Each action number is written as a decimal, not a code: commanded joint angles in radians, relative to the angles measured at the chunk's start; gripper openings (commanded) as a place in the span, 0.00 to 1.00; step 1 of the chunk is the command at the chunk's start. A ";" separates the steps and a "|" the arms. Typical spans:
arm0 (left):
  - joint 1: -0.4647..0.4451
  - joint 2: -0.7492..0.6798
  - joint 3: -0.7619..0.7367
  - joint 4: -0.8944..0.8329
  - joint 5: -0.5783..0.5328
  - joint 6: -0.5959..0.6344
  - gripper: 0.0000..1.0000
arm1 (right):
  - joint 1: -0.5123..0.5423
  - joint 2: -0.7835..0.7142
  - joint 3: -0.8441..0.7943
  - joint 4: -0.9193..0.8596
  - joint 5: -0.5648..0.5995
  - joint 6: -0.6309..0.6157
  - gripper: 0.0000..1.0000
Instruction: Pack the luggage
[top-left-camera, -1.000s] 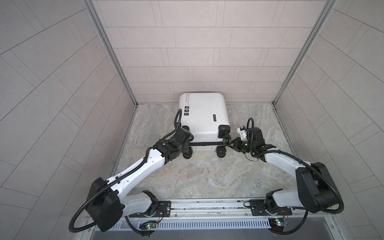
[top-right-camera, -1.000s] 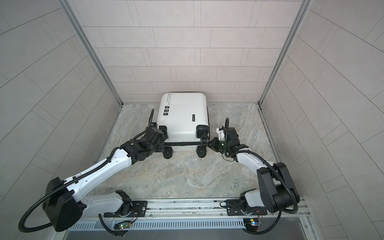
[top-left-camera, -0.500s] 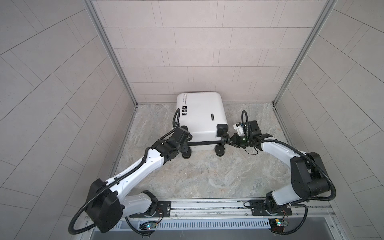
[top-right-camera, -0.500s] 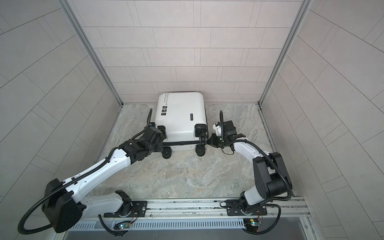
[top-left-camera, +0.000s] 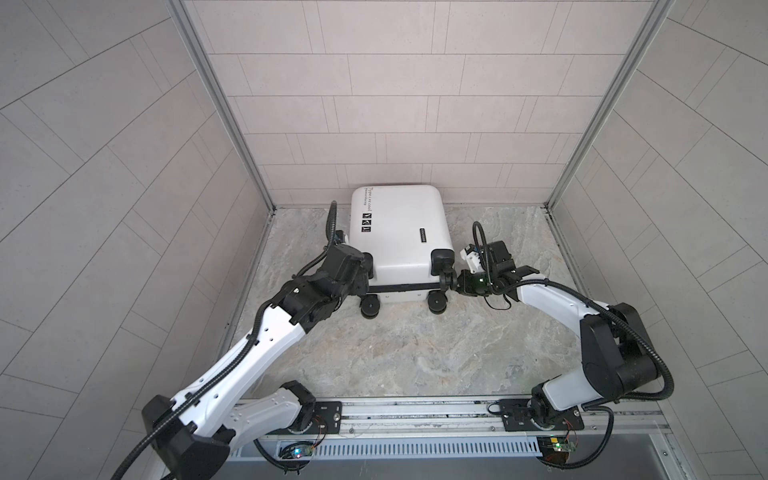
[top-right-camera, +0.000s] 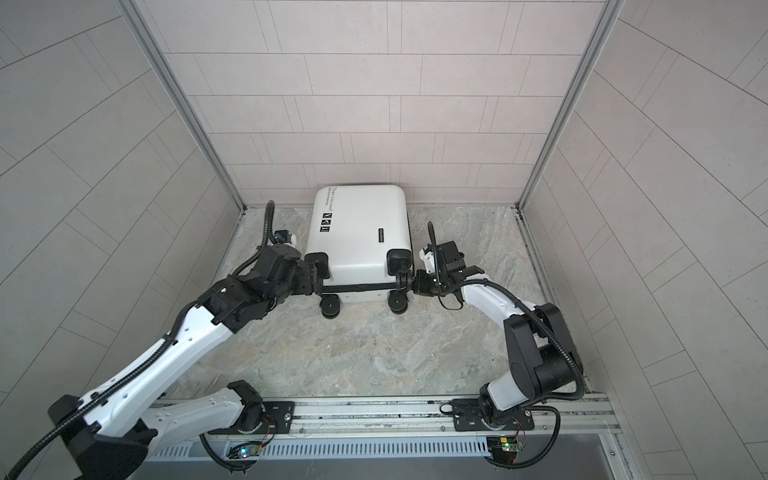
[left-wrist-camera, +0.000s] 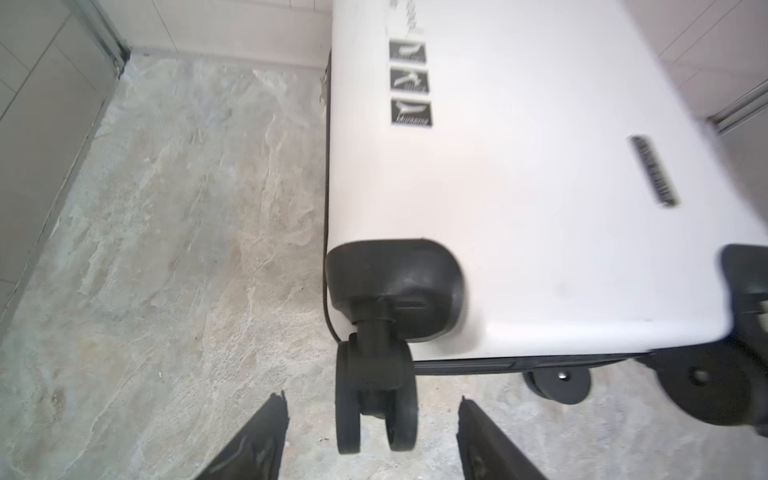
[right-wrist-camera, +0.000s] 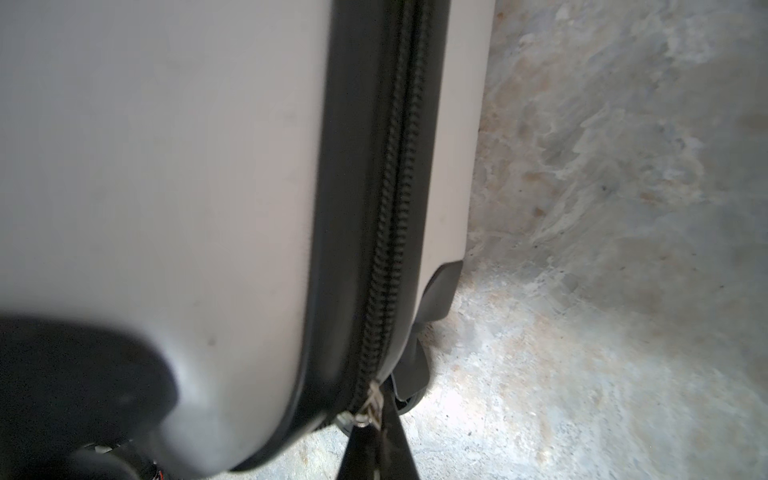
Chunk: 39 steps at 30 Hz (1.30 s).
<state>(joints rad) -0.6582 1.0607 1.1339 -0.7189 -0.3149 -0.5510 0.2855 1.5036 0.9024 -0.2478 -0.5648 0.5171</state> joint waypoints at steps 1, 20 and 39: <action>-0.094 -0.001 0.043 -0.052 -0.035 -0.076 0.71 | 0.004 -0.017 -0.016 -0.006 0.048 0.013 0.00; -0.380 0.552 0.316 0.161 0.074 -0.144 0.84 | -0.046 0.017 -0.040 0.058 0.018 -0.019 0.00; -0.393 0.779 0.475 0.166 0.069 -0.166 0.89 | -0.101 0.089 -0.060 0.159 -0.064 -0.006 0.00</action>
<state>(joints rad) -1.0477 1.8248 1.5822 -0.5587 -0.2230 -0.6899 0.2058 1.5436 0.8623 -0.1516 -0.7517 0.4892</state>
